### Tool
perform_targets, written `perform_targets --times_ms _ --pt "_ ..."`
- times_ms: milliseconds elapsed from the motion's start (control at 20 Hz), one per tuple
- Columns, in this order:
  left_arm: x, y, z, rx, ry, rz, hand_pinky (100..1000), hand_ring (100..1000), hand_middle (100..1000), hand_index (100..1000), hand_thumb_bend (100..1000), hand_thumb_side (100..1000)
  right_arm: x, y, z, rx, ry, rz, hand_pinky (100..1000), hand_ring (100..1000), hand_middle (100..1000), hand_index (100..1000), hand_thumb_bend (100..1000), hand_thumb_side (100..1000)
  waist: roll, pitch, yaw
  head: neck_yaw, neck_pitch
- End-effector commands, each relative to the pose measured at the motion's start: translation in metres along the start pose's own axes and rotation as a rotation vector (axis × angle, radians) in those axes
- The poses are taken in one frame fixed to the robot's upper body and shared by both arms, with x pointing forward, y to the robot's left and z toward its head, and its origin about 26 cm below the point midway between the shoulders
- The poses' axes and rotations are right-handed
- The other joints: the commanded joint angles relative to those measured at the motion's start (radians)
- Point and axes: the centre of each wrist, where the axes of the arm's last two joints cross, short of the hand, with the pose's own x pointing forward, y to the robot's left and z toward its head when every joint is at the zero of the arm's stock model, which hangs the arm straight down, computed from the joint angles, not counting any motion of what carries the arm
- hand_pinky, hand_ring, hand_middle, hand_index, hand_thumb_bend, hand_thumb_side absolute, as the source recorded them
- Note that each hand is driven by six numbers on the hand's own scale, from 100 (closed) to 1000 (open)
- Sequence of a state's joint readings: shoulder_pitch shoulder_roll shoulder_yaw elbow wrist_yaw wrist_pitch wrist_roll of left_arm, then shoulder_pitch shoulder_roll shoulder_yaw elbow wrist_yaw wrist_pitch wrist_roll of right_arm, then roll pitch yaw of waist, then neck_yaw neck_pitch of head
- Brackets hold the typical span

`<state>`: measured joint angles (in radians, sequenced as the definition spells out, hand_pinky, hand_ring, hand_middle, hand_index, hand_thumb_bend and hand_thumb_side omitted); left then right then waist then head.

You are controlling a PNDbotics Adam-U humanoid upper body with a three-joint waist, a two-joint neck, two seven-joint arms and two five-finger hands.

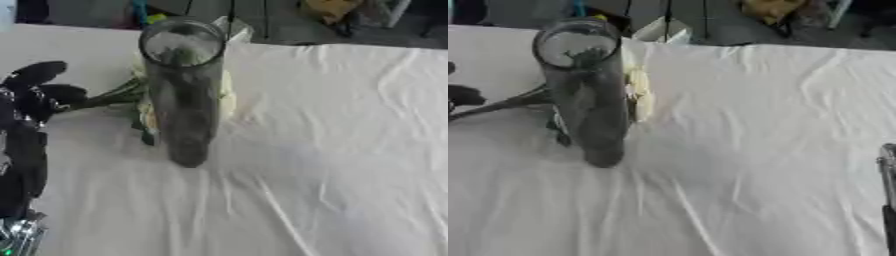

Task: Arrange flowers into the vase.

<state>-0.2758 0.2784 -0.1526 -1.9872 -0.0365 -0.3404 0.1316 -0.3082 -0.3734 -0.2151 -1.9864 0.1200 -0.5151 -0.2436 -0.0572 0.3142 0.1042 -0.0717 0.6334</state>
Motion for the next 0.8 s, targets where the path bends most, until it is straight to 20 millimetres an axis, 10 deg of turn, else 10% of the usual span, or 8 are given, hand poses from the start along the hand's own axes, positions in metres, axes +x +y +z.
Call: perform_targets --times_ms 50,800 --pt "0.006 0.013 -0.009 -0.05 -0.039 -0.075 671 673 778 809 100 1000 0.003 -0.002 -0.007 0.007 -0.028 -0.003 622 541 520 654 100 1000 0.018 0.0 -0.001 -0.011 -0.001" --pt "0.027 0.069 -0.042 -0.248 -0.087 -0.701 735 740 801 871 136 885 0.004 -0.002 -0.01 0.028 -0.038 -0.011 624 540 521 655 100 1000 0.034 0.0 -0.013 -0.088 -0.007"
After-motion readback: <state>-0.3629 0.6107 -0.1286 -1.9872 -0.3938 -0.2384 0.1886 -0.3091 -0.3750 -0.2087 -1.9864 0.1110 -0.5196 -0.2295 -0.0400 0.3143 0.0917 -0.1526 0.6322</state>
